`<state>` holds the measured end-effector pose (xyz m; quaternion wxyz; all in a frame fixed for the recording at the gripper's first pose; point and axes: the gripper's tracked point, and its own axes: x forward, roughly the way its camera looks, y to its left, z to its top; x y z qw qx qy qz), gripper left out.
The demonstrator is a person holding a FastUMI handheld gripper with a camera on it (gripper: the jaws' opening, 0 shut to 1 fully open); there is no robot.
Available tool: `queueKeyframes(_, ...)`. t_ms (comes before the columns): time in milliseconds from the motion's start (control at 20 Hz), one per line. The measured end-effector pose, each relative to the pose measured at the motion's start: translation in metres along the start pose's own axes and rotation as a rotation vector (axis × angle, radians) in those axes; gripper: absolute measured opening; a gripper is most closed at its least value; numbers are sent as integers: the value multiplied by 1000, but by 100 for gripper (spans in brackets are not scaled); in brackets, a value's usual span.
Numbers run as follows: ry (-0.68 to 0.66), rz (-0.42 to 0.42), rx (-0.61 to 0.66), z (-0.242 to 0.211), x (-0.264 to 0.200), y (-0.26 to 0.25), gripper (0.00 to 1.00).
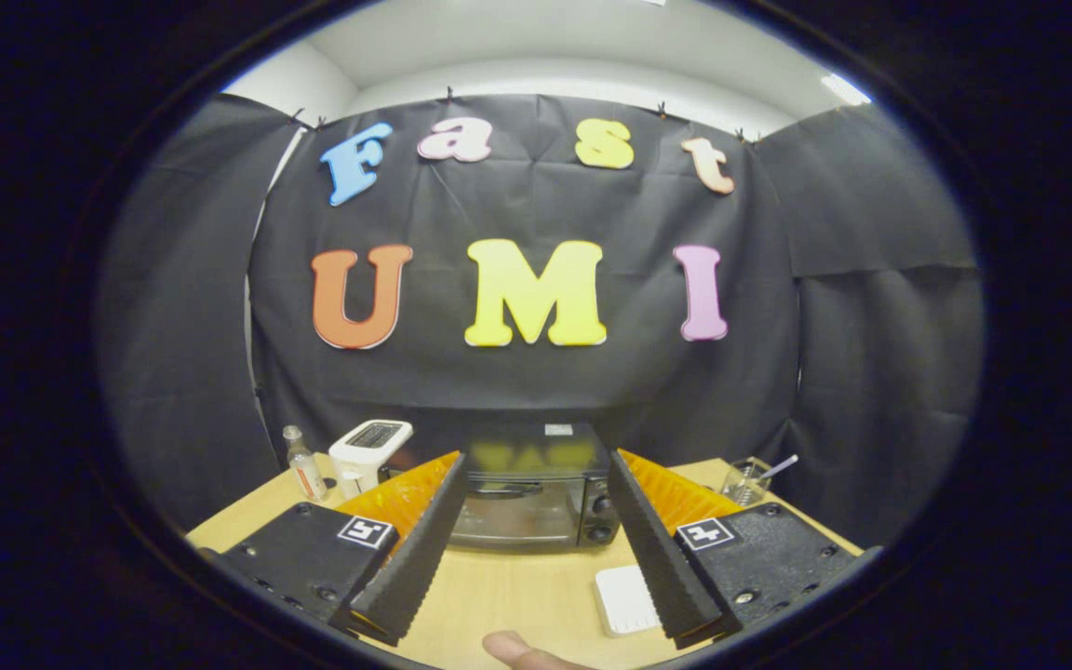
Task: Open the toaster oven, put the food inside, and close the toaster oven door.
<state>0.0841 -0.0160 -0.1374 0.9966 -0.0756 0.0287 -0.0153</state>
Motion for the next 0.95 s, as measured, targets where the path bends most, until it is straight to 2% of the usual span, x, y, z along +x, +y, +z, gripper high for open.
queueKeyframes(100, -49, -31, -37, 27, -32, -7, 96)
queueKeyframes(450, -165, -10, 10, 101, -133, -6, 96)
queueKeyframes(600, -244, -43, -13, 121, -173, -13, 97)
queueKeyframes(750, -274, -29, 16, 112, -210, -9, 98)
queueKeyframes(950, -253, -52, 45, 89, -218, -22, 98)
